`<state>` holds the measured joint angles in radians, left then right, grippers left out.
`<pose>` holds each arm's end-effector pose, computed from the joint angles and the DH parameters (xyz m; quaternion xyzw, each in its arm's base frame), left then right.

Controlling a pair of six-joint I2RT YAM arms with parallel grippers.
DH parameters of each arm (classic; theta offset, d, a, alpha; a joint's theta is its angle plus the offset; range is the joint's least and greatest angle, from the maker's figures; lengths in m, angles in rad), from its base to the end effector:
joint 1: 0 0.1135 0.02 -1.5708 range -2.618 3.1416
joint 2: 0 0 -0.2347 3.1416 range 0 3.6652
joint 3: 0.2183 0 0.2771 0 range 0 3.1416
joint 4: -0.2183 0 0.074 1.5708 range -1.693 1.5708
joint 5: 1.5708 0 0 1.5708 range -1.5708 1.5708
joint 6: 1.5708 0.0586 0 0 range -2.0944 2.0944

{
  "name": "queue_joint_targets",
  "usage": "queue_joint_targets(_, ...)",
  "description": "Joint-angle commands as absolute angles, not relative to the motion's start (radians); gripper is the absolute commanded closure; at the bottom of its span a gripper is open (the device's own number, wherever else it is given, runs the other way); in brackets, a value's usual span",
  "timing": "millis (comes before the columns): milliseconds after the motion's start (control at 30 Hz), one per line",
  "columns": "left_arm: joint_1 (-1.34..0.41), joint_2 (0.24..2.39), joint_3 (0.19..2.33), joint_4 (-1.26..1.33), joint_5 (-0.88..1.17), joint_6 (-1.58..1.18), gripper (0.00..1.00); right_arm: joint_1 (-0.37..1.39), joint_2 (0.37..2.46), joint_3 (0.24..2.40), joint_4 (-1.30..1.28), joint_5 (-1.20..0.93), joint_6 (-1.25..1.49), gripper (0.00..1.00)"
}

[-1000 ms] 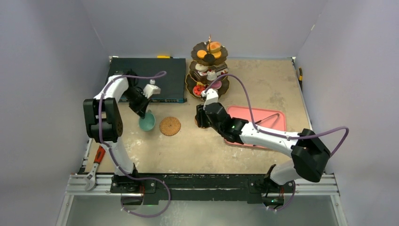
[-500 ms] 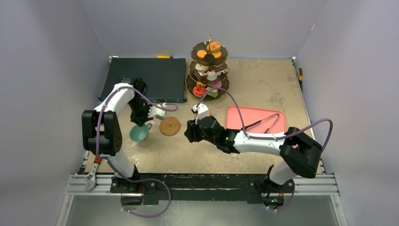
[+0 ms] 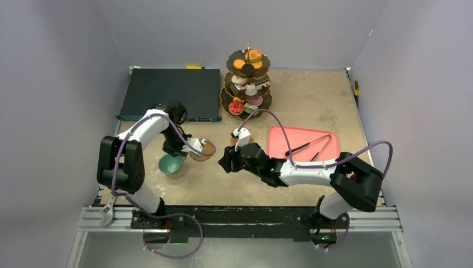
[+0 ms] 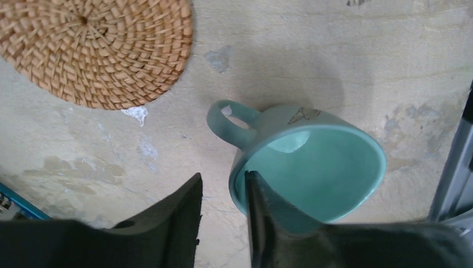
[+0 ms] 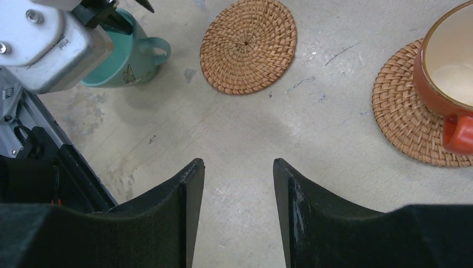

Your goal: Serve the afternoon tea

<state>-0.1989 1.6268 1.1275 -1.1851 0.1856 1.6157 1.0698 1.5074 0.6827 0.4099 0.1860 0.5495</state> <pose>0.2767 -0.0668 0.1402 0.7800 0.6164 -0.1070 0.0173 0.1792 0.3046 0.1368 -0.1655 0.8189 0.3402 0.4315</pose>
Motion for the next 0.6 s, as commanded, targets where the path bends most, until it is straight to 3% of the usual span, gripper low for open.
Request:
queue_joint_targets(0,-0.208,1.589,1.143,-1.146,0.228,1.614,0.59,1.079,1.465,0.668,0.468,0.184,0.562,0.48)
queue_joint_targets(167,-0.206,1.521,1.154,-1.129,0.256,1.601,0.56,1.079,1.469,0.672,0.493,0.155,0.51,0.46)
queue_joint_targets(367,-0.181,1.434,1.213,-1.128,0.344,1.502,0.49,1.079,1.538,0.75,0.542,0.017,0.22,0.39)
queue_joint_targets(400,-0.163,1.429,1.231,-1.129,0.371,1.47,0.41,1.078,1.559,0.789,0.533,-0.008,0.167,0.38)
queue_joint_targets(567,0.019,1.454,1.335,-1.095,0.571,1.26,0.38,1.076,1.715,1.007,0.398,-0.158,-0.089,0.35)
